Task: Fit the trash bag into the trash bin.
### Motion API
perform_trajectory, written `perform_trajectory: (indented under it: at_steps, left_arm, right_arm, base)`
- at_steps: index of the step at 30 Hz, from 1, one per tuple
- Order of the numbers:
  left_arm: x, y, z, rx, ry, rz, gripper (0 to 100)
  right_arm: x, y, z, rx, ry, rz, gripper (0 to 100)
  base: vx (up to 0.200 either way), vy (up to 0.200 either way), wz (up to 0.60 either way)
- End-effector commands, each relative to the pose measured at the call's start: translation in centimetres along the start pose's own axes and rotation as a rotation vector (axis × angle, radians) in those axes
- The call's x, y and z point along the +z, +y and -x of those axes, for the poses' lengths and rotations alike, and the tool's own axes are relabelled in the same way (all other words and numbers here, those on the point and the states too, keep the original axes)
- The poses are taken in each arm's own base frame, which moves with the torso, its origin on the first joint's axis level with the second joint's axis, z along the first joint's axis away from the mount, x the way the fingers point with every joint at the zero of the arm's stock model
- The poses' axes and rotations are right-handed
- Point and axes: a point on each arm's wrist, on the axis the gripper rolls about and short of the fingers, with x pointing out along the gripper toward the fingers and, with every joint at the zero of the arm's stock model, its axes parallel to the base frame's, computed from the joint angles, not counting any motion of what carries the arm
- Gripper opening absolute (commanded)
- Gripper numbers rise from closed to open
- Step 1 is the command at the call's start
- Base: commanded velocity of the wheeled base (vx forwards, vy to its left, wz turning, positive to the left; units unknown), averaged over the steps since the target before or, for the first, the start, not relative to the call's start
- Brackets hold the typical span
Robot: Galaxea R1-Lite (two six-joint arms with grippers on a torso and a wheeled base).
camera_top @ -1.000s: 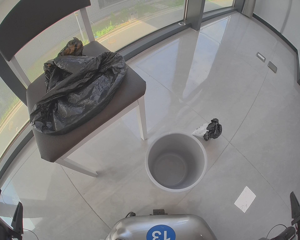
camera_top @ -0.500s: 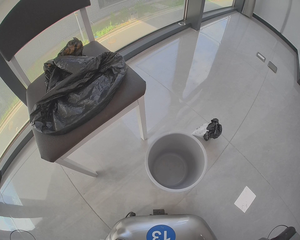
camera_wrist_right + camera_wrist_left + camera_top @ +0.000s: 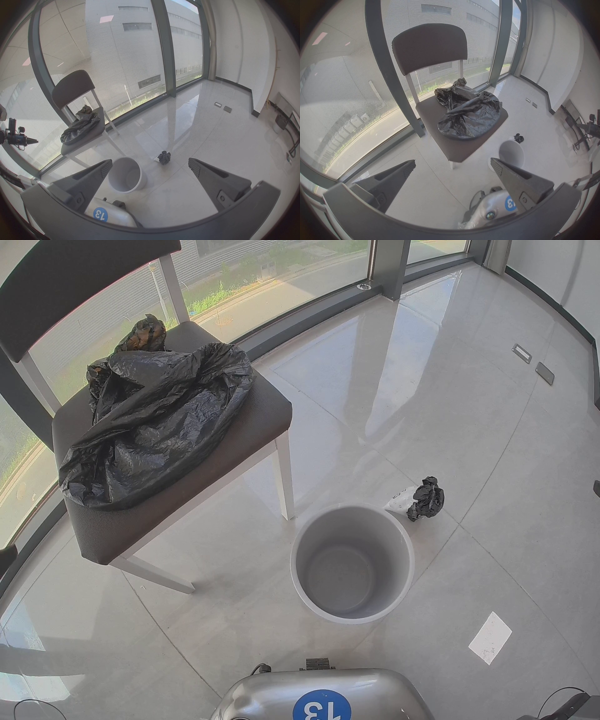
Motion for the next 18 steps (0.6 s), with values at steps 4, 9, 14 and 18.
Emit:
perform_trajectory:
  at_steps: [4, 9, 14, 18]
  left_arm:
    - [0.5, 0.4, -4.3, 0.122, -0.005, 0.036, 100]
    - [0.8, 0.5, -5.3, 0.127, 0.004, 0.07, 100]
    - [1.5, 0.6, -6.9, 0.129, 0.01, 0.135, 100]
    - [2.1, 0.7, -8.5, 0.131, 0.01, 0.164, 100]
  right_arm:
    - [3.0, 1.0, -5.1, 0.134, 0.109, 0.022, 100]
    - [5.9, 2.5, -8.3, 0.211, 0.096, 0.042, 100]
    - [7.3, 4.5, -11.9, 0.291, 0.106, 0.07, 100]
    - [8.2, 5.8, -13.3, 0.343, 0.095, 0.09, 100]
  base:
    - [0.0, 0.0, 0.0]
    - [0.0, 0.0, 0.0]
    - [0.0, 0.0, 0.0]
    - [0.0, 0.0, 0.0]
